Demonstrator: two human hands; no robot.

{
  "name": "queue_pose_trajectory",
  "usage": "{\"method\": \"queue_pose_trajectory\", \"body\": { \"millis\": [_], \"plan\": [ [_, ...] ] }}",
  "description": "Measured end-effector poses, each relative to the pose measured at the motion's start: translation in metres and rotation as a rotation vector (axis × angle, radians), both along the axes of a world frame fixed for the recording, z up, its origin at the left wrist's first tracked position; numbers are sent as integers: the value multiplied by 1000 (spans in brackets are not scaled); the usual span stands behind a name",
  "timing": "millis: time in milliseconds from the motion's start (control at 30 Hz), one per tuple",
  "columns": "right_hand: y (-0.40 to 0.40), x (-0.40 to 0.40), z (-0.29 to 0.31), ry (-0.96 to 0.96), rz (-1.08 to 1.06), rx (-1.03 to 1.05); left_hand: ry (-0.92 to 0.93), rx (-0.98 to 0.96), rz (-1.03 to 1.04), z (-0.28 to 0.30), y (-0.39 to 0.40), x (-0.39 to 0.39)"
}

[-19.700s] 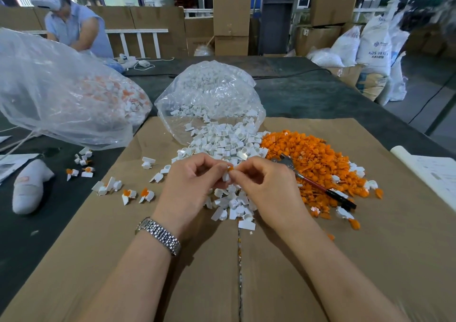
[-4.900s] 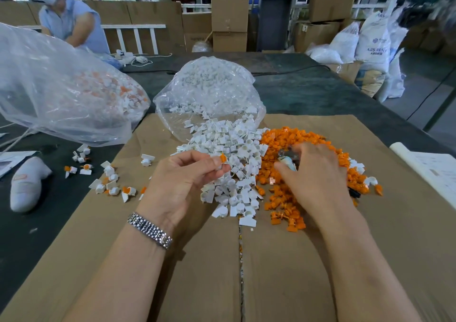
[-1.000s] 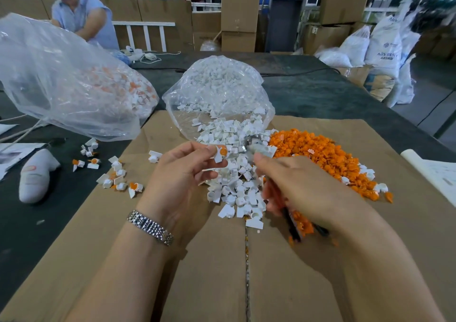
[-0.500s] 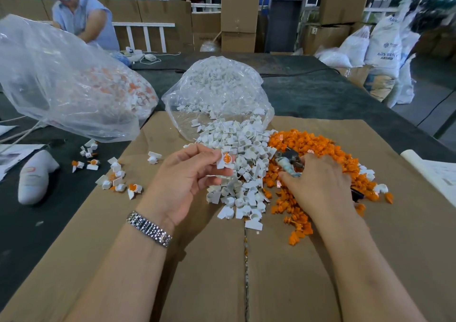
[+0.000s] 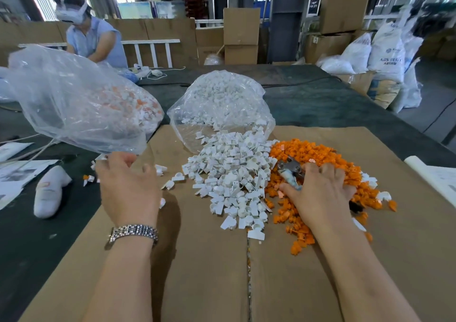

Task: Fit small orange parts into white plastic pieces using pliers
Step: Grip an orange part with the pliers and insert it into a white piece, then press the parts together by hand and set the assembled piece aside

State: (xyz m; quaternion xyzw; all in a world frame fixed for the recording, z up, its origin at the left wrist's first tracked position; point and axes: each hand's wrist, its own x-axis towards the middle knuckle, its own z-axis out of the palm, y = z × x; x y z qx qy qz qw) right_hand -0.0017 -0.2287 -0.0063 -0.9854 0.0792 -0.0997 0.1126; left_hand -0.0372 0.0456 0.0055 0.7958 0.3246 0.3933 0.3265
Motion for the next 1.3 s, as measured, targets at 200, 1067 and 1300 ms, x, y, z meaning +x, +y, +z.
{"method": "queue_pose_trajectory", "body": {
  "millis": [200,1067,1300],
  "plan": [
    [3,-3,3,-212,104,146,543,344,-223,-10,-18,7],
    [10,-14,3,-104,436,-2,-107,-1132,-866,-4,-46,8],
    [15,-14,9,-156,444,416,-59,-1231,-1027,-5,-49,11]
  ]
}}
